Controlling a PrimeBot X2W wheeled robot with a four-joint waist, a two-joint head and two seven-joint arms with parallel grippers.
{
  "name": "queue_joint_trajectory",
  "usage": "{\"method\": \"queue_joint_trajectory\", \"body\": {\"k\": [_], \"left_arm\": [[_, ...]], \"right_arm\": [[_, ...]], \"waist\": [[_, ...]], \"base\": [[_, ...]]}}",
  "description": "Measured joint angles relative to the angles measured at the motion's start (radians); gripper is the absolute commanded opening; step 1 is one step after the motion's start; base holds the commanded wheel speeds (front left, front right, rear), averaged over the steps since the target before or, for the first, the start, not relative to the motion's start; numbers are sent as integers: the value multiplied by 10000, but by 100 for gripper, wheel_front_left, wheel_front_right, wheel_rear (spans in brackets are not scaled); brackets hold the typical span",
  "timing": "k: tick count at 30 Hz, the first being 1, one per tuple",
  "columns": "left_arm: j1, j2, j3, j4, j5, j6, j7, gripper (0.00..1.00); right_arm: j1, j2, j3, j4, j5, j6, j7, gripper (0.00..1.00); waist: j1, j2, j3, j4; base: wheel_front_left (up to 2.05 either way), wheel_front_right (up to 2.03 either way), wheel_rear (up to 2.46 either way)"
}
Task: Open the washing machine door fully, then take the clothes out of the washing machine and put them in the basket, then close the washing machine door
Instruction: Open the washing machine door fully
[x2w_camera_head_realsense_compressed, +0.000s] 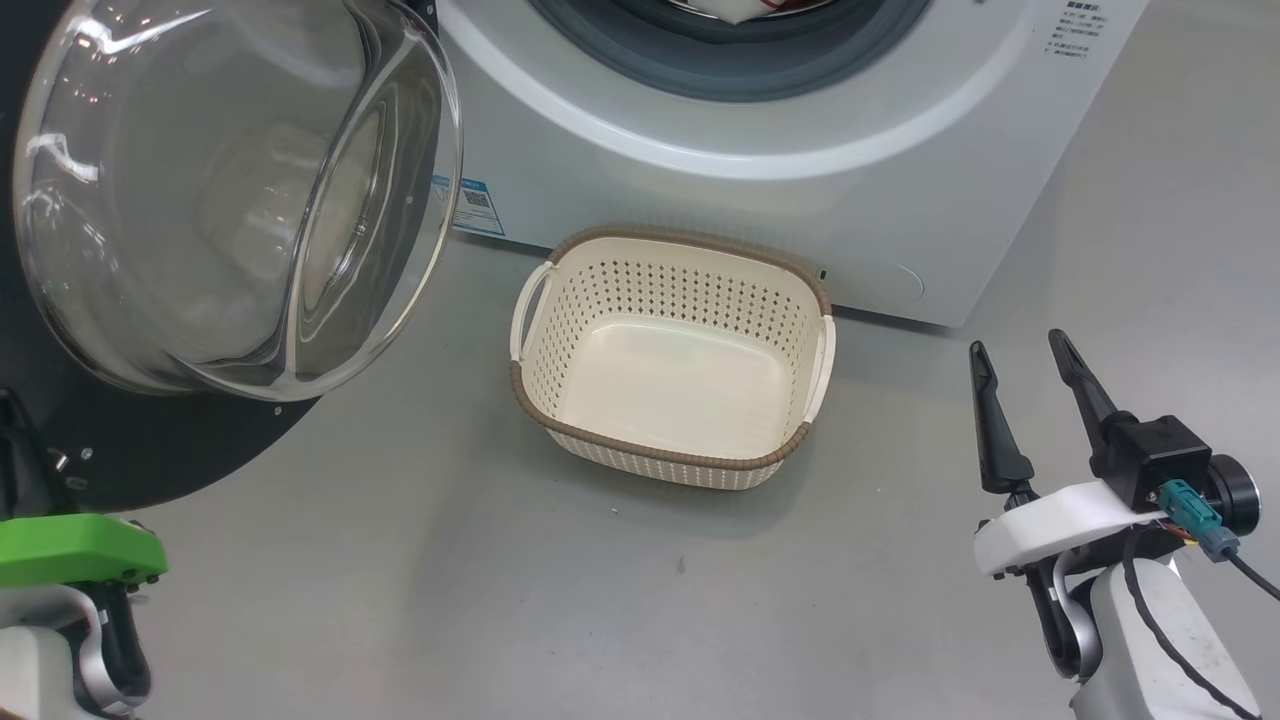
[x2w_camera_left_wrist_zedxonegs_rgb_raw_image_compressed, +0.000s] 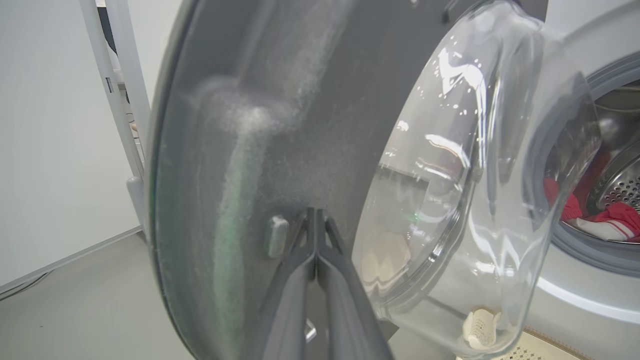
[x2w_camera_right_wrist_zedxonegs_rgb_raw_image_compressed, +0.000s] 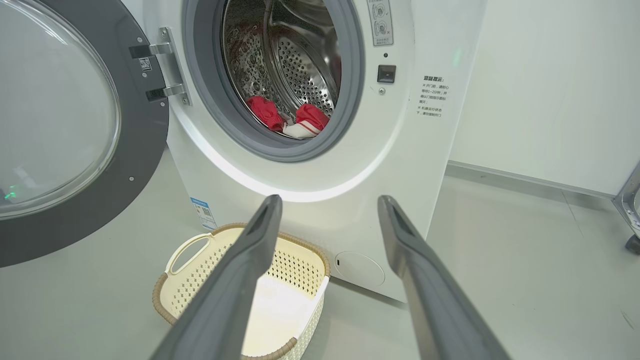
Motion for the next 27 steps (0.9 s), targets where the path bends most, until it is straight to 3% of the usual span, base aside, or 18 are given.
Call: {"method": "queue_joint_trajectory", "body": {"k": [14, 17, 18, 19, 20, 21, 27], "left_arm": [[360, -458, -516, -539, 556, 40, -8, 0], [580, -529, -815, -694, 675, 21, -8, 44], [648, -562, -917, -769, 725, -23, -8, 71], [712, -573, -1001, -846, 767, -65, -8, 71], [771, -573, -1060, -909, 782, -65, -8, 95], [816, -573, -1095, -978, 794, -65, -8, 100], [1175, -589, -1254, -1375, 1057, -113, -8, 100]], "right_arm": [[-9, 119, -35, 27, 0, 82, 0, 100], [-9, 132, -42, 35, 0, 82, 0, 100], [-8, 138, -40, 35, 0, 82, 0, 100], [-8, 142, -38, 36, 0, 84, 0, 100], [-5, 153, -40, 40, 2, 84, 0, 100], [-4, 167, -40, 46, 2, 84, 0, 100], [70, 211, -38, 123, 6, 84, 0, 100]], "waist": [[0, 0, -140, -55], [0, 0, -201, -60], [0, 0, -230, -63], [0, 0, -255, -69], [0, 0, -279, -78], [0, 0, -304, -90], [0, 0, -511, -203]], "base": [[0, 0, 0], [0, 0, 0], [0, 0, 0], [0, 0, 0], [0, 0, 0], [0, 0, 0], [0, 0, 0]]}}
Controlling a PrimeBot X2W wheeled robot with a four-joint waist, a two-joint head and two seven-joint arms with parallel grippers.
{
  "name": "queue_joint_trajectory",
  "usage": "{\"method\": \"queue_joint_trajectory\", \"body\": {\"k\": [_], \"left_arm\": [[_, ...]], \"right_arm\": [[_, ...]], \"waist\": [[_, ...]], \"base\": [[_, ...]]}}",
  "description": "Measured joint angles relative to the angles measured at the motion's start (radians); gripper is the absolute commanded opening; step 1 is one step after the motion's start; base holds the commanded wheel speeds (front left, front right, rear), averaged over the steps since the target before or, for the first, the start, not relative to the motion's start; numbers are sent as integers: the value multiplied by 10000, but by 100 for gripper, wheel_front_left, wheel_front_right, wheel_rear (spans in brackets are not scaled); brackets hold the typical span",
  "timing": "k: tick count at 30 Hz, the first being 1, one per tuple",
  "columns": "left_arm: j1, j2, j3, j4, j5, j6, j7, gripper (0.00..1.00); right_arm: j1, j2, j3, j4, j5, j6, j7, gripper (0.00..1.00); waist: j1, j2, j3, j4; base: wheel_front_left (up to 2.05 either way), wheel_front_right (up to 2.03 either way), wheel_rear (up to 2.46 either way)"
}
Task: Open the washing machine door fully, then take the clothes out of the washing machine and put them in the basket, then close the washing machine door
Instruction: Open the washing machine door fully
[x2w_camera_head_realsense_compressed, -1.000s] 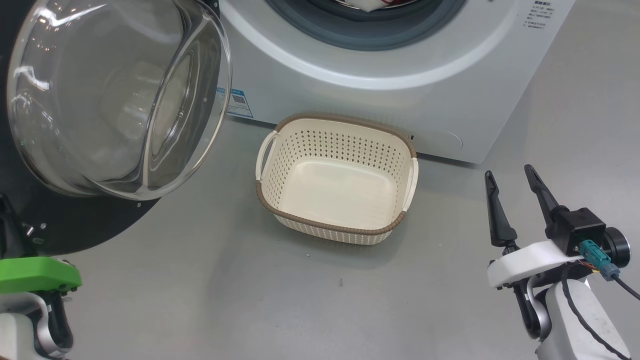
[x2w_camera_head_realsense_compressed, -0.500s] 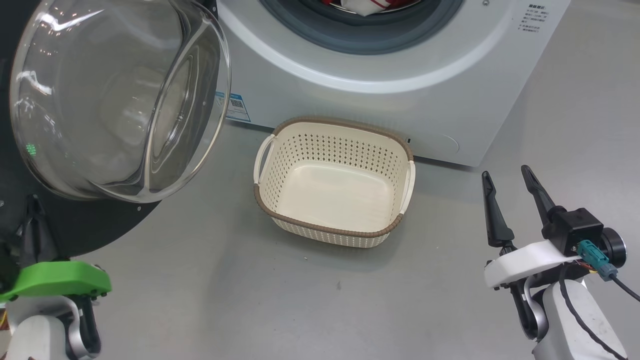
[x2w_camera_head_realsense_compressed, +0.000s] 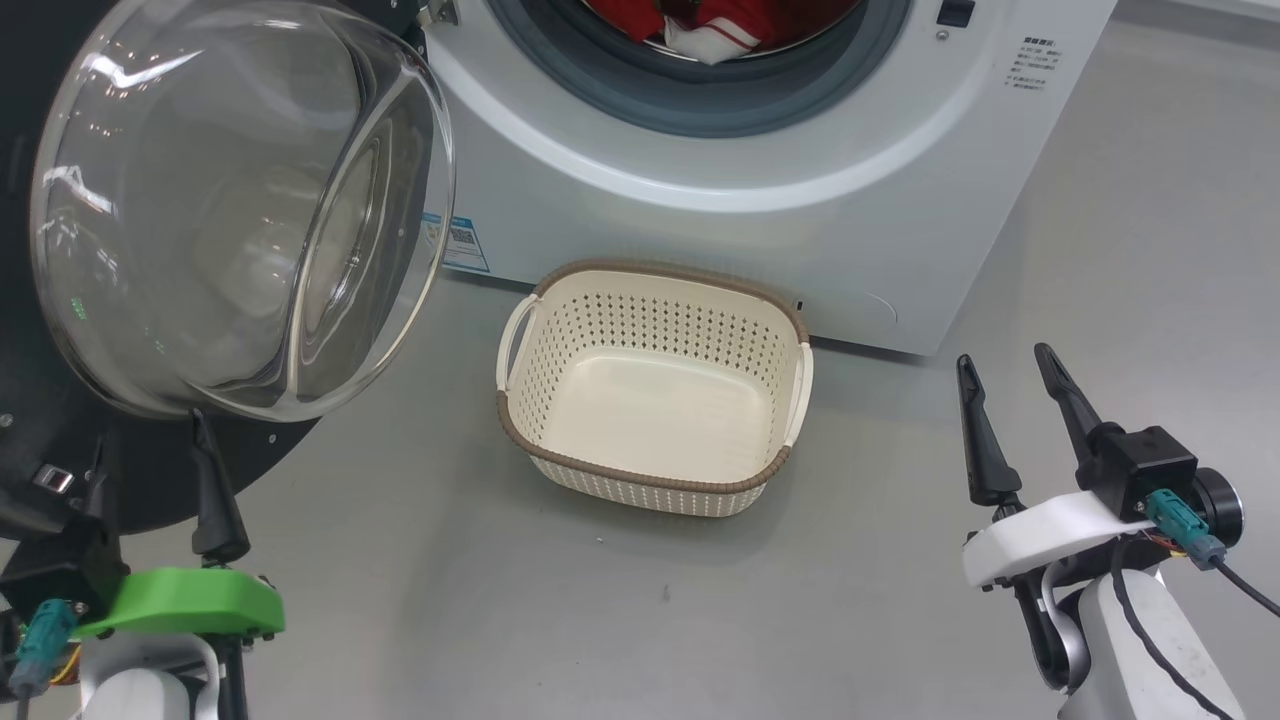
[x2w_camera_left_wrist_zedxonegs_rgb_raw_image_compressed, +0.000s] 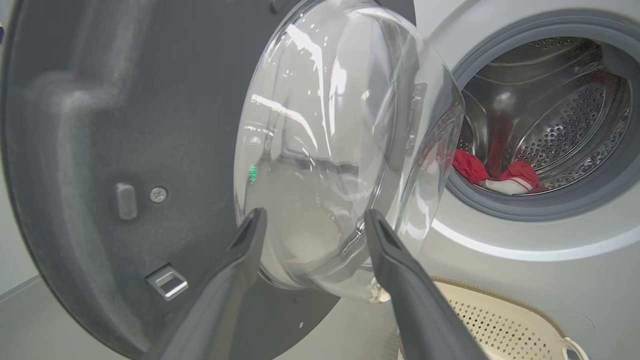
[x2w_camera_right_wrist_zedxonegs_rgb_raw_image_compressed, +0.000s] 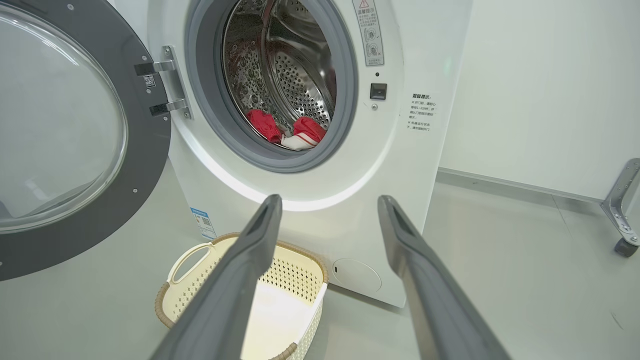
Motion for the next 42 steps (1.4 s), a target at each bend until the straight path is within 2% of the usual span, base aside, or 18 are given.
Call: {"method": "queue_joint_trajectory", "body": {"k": [9, 18, 34, 42], "left_arm": [[613, -136, -769, -589, 178, -213, 6, 100], [831, -165, -1450, -901, 347, -466, 347, 100], [1290, -161, -1820, -1231, 439, -477, 943, 100], [1294, -161, -1994, -1298, 585, -477, 1181, 100]], "right_arm": [[359, 50, 123, 67, 17, 0, 0, 100], [549, 90, 314, 44, 29, -2, 0, 100], [1096, 150, 291, -163, 198, -194, 0, 100], [1179, 167, 165, -328, 272, -282, 0, 100]], "waist": [[0, 0, -378, -401], [0, 0, -671, -1123], [0, 0, -1049, -2703], [0, 0, -996, -3166]], "base": [[0, 0, 0], [0, 0, 0], [0, 0, 0], [0, 0, 0]]}}
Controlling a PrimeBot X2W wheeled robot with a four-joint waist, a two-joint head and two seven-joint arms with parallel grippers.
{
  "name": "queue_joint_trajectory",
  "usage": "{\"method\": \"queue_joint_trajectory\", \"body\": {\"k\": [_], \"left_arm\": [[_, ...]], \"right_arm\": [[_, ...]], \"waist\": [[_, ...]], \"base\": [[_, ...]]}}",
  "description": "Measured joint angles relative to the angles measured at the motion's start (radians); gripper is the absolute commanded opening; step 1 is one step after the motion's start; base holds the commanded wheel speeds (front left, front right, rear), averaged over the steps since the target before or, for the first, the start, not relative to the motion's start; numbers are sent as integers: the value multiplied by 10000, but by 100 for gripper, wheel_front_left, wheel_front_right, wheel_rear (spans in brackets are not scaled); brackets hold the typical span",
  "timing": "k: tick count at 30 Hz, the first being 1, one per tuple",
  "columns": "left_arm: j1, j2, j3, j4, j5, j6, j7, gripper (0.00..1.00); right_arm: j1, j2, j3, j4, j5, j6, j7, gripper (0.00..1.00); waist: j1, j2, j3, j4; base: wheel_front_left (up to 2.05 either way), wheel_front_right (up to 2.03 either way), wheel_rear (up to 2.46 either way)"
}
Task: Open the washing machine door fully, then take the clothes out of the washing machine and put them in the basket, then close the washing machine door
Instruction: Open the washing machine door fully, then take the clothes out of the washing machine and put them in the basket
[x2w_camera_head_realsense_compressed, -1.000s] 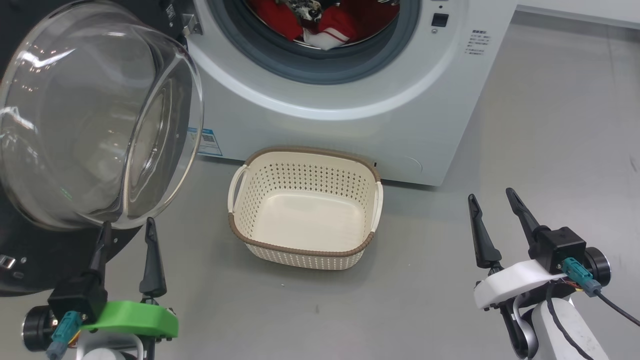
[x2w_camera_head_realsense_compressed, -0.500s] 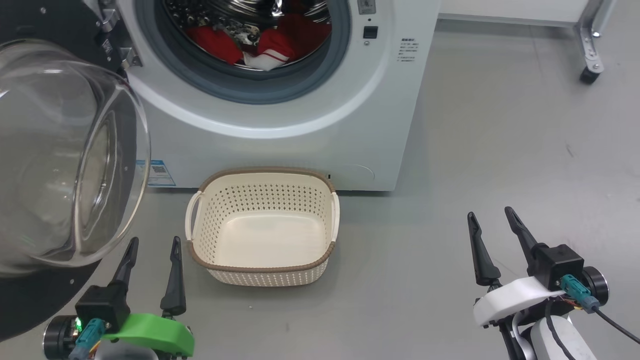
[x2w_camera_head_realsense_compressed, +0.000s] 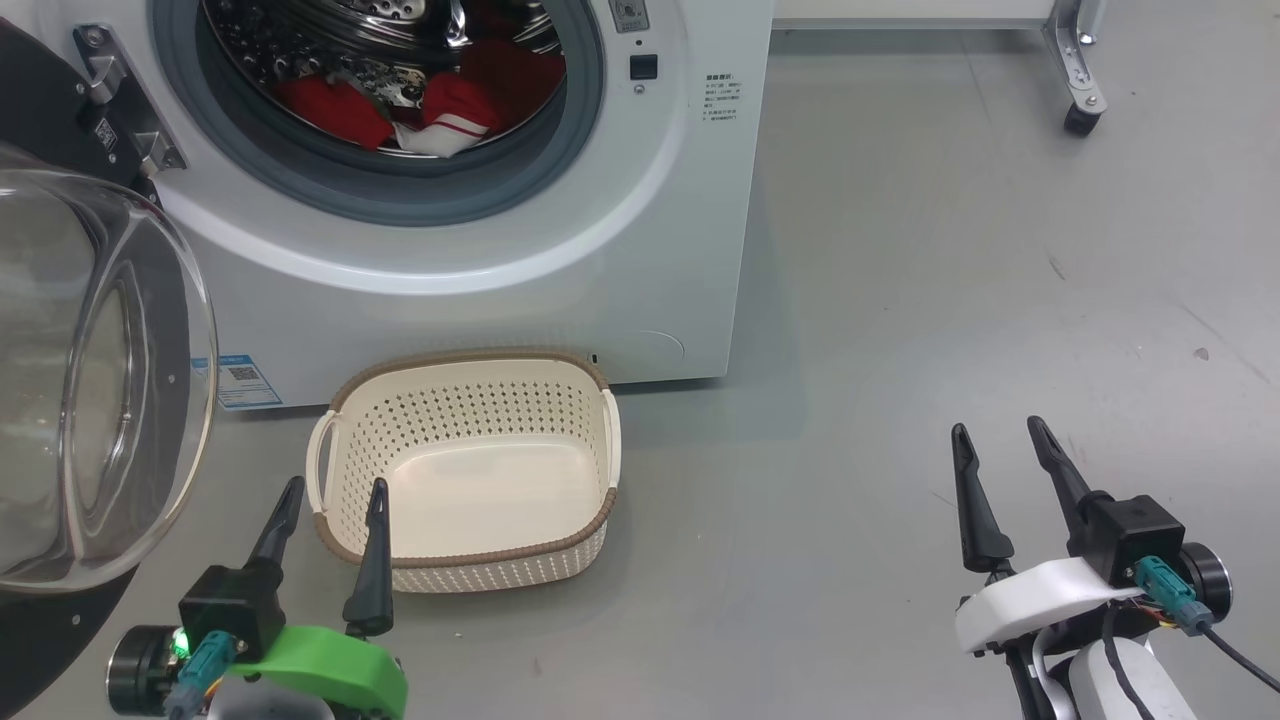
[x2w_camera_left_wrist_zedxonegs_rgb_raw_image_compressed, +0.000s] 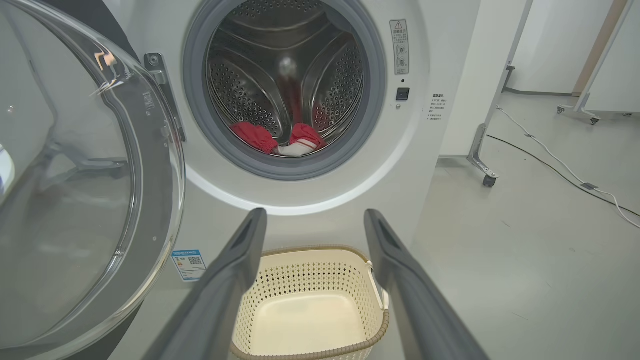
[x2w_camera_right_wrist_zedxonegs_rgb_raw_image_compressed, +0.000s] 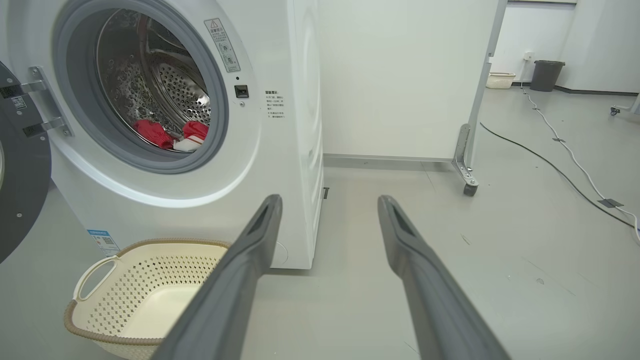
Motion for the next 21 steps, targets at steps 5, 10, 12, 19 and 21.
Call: {"method": "queue_joint_trajectory", "body": {"k": [5, 10, 12, 19, 21], "left_arm": [[0, 0, -75, -40, 27, 0, 98, 100], [0, 0, -77, -75, 27, 6, 148, 100], [0, -2, -88, -100, 29, 13, 184, 100], [0, -2, -130, -123, 52, 13, 201, 100], [0, -2, -138, -153, 54, 13, 242, 100]], "right_arm": [[17, 6, -8, -38, 6, -10, 0, 100], [20, 6, 44, -121, 33, -10, 0, 100], [20, 6, 65, -130, 58, -10, 0, 100], [21, 8, 136, -165, 105, -40, 0, 100], [21, 8, 150, -171, 107, -40, 0, 100]], "waist": [[0, 0, 28, -4], [0, 0, 41, 39], [0, 0, 48, 55], [0, 0, 74, 99], [0, 0, 82, 109]], "base": [[0, 0, 0], [0, 0, 0], [0, 0, 0], [0, 0, 0], [0, 0, 0]]}}
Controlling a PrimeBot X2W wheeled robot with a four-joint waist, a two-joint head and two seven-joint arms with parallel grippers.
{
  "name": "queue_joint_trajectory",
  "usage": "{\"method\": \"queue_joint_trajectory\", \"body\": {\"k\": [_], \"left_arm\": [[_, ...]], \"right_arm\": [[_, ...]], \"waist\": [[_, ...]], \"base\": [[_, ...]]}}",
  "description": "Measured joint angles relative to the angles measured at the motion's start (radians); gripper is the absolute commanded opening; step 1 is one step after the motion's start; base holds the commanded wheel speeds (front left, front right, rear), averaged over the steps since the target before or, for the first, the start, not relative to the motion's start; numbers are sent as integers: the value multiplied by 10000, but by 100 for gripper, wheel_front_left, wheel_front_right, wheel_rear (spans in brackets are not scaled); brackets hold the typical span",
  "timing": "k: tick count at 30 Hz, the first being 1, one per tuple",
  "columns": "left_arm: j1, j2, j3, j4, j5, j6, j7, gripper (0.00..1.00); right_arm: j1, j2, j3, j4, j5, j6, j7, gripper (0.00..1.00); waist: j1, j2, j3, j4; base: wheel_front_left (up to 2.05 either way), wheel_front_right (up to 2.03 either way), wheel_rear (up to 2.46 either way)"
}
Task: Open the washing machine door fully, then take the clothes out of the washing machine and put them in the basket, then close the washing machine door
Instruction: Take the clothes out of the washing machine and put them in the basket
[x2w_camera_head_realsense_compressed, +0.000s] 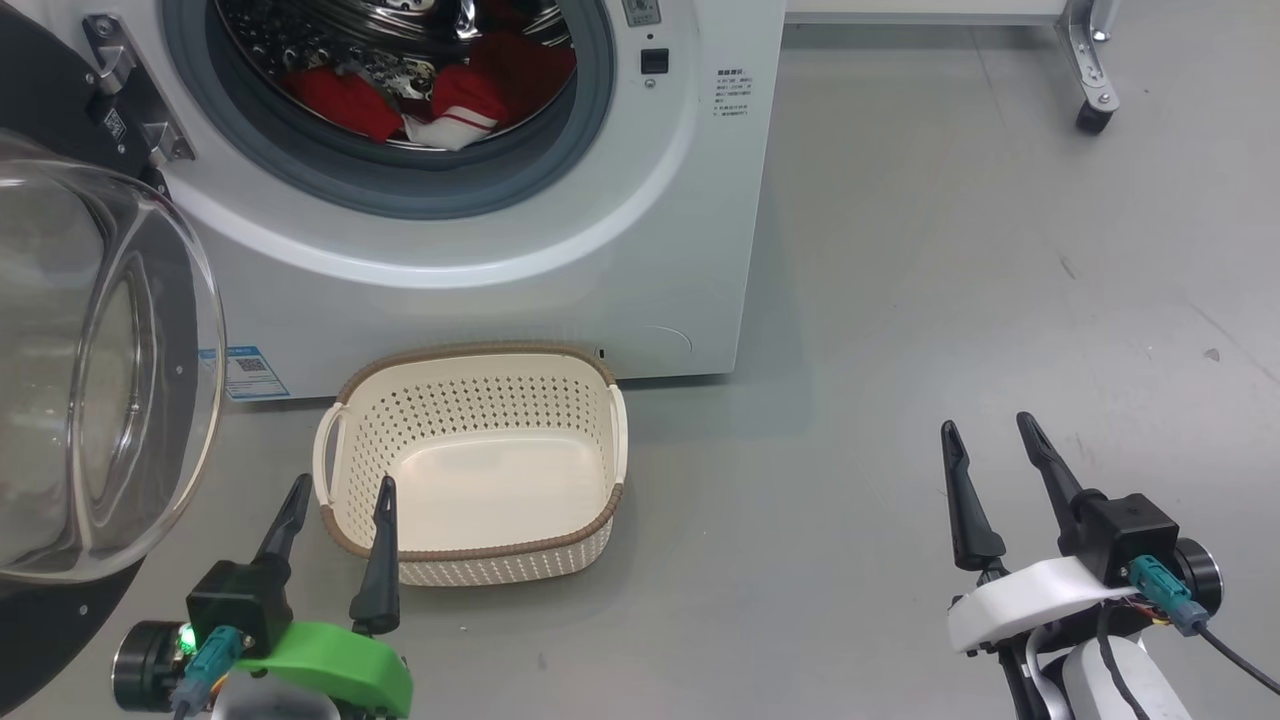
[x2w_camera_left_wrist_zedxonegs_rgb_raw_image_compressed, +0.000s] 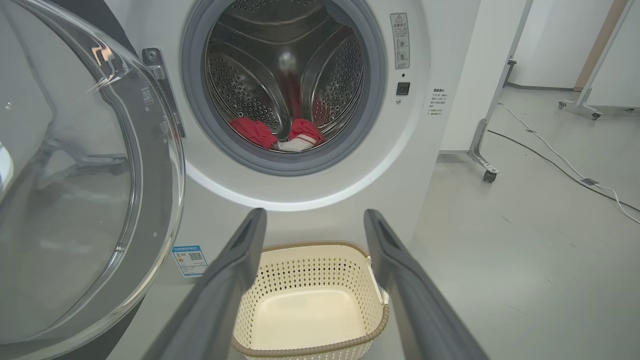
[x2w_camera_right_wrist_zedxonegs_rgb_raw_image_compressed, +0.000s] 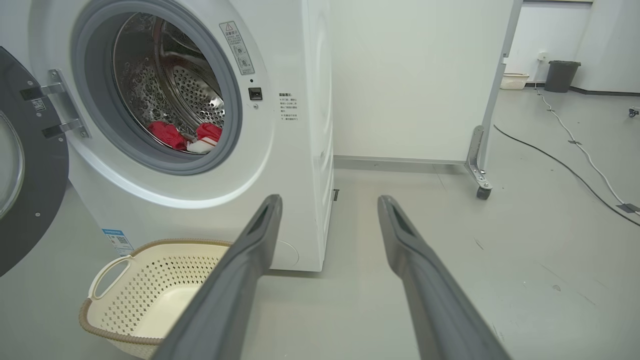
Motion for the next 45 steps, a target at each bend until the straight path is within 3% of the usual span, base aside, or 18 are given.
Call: {"method": "queue_joint_trajectory", "body": {"k": [19, 45], "left_arm": [[-1, -19, 13, -245, -12, 10, -146, 100], [-1, -40, 8, -194, -12, 105, -134, 100]], "right_arm": [[-1, 2, 125, -61, 86, -56, 0, 100], [-1, 2, 188, -63, 88, -56, 0, 100]], "waist": [[0, 0, 54, 24], [0, 0, 79, 63]], "base": [[28, -28, 0], [90, -90, 0]]}}
